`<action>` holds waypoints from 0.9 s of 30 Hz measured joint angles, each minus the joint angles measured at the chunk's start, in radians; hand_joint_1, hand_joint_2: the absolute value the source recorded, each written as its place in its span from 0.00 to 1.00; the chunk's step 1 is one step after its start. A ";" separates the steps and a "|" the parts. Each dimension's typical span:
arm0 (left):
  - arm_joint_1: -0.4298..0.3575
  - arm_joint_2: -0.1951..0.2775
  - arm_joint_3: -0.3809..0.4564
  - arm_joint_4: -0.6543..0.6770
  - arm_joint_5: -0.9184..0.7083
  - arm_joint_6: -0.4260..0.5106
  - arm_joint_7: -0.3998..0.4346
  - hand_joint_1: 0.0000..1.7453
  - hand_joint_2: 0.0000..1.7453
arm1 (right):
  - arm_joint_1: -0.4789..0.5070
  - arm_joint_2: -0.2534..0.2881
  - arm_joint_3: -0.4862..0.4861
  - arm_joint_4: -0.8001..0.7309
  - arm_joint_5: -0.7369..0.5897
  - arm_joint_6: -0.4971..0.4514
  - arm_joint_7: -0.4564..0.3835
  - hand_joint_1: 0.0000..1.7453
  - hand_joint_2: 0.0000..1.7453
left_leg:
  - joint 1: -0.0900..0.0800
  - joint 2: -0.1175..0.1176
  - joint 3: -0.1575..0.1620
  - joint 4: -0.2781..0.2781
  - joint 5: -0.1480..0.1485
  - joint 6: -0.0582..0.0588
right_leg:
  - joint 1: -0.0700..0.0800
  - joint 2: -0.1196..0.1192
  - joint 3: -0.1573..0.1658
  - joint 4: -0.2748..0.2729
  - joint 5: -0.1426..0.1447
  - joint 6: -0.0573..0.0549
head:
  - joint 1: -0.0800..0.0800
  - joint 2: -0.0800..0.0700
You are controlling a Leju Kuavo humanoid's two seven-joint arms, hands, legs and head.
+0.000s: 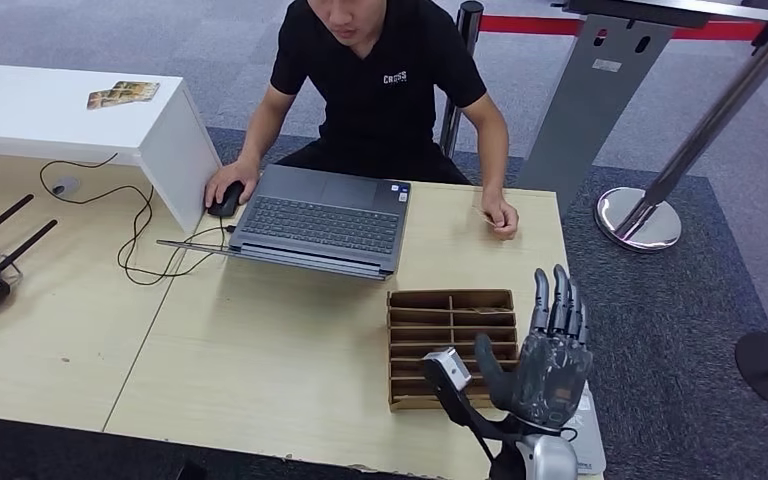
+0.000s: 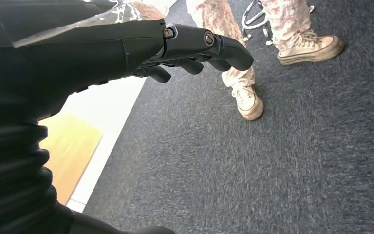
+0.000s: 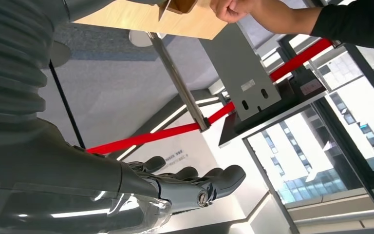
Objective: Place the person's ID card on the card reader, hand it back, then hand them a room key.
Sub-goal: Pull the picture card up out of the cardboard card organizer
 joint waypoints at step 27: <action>0.000 0.000 -0.019 0.000 0.016 0.000 0.000 0.00 1.00 | -0.083 -0.223 0.322 0.038 0.029 0.000 0.336 0.00 1.00 | 0.000 0.000 0.000 0.000 0.000 0.000 | 0.000 0.000 0.000 0.000 0.000 0.000 | 0.000 0.000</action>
